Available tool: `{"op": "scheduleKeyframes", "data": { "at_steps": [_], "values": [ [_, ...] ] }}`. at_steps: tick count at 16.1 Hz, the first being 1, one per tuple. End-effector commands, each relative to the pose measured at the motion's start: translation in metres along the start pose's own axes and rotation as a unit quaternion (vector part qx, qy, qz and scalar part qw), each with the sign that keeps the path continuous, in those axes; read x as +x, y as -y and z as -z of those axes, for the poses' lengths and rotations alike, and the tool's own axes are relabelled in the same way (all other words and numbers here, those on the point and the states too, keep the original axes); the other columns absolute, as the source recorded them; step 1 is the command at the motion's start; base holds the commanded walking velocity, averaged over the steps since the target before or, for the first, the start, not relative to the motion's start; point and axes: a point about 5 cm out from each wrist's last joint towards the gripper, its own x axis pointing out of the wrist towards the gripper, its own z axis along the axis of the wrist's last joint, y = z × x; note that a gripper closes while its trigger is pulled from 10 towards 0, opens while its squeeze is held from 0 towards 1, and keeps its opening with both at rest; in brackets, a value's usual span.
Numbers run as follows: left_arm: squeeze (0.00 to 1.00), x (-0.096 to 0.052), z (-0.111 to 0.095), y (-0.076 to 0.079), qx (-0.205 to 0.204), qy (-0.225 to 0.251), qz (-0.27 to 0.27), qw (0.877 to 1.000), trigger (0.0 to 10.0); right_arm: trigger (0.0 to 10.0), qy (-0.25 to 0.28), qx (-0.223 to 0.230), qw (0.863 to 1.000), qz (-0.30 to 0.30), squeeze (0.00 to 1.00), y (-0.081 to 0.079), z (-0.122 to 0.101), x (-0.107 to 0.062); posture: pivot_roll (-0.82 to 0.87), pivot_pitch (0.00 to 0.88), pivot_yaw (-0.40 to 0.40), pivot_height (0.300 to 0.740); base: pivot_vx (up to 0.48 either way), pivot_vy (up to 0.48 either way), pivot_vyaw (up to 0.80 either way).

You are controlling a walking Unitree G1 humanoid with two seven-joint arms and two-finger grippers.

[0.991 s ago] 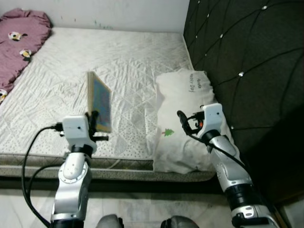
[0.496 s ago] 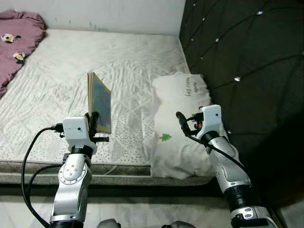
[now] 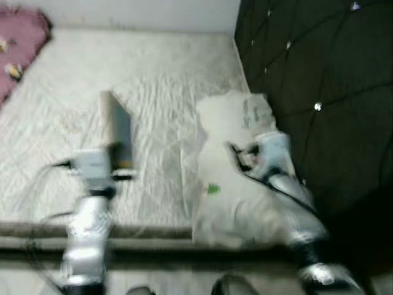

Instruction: Clean up the room

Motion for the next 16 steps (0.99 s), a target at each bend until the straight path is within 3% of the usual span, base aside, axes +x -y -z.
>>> {"op": "scheduleKeyframes", "data": {
  "at_steps": [1, 4, 6, 10, 11, 14, 16],
  "values": [
    [0.00, 0.000, -0.009, -0.009, 0.013, 0.020, -0.016, 1.000, 10.0, 10.0, 0.017, 0.002, 1.000, -0.015, 0.00, -0.010, -0.010, 0.007, -0.04, 0.052, -0.029, 0.740, 0.000, 0.000, 0.00],
    [0.00, -0.002, 0.001, -0.010, -0.007, -0.023, -0.036, 0.999, 10.0, 10.0, 0.015, 0.003, 1.000, -0.013, 0.00, -0.009, -0.009, 0.006, -0.04, 0.053, -0.030, 0.740, 0.000, 0.000, 0.00],
    [0.00, -0.007, 0.010, -0.013, -0.080, -0.069, -0.064, 0.992, 10.0, 10.0, 0.010, 0.005, 1.000, -0.010, 0.00, -0.004, -0.007, 0.001, -0.04, 0.058, -0.033, 0.740, 0.000, 0.000, 0.00],
    [0.00, -0.012, 0.012, -0.022, -0.046, -0.067, -0.062, 0.995, 10.0, 10.0, -0.035, 0.048, 0.998, 0.015, 0.00, 0.011, 0.005, -0.009, -0.03, 0.088, -0.042, 0.740, 0.000, 0.000, 0.00],
    [0.00, -0.012, 0.011, -0.022, -0.060, -0.066, -0.054, 0.995, 10.0, 10.0, -0.039, 0.043, 0.998, 0.015, 0.00, 0.014, 0.007, -0.011, -0.03, 0.097, -0.045, 0.740, 0.000, 0.000, 0.00],
    [0.00, -0.012, 0.022, -0.024, -0.134, -0.125, -0.037, 0.982, 10.0, 10.0, -0.042, 0.040, 0.998, 0.019, 0.00, 0.016, 0.009, -0.018, -0.05, 0.118, -0.040, 0.740, 0.000, 0.000, 0.00],
    [0.00, -0.008, 0.020, -0.019, -0.144, -0.128, -0.023, 0.981, 10.0, 10.0, -0.039, 0.052, 0.998, 0.019, 0.00, 0.016, 0.007, -0.024, -0.05, 0.122, -0.037, 0.740, 0.000, 0.000, 0.00]
  ]
}}
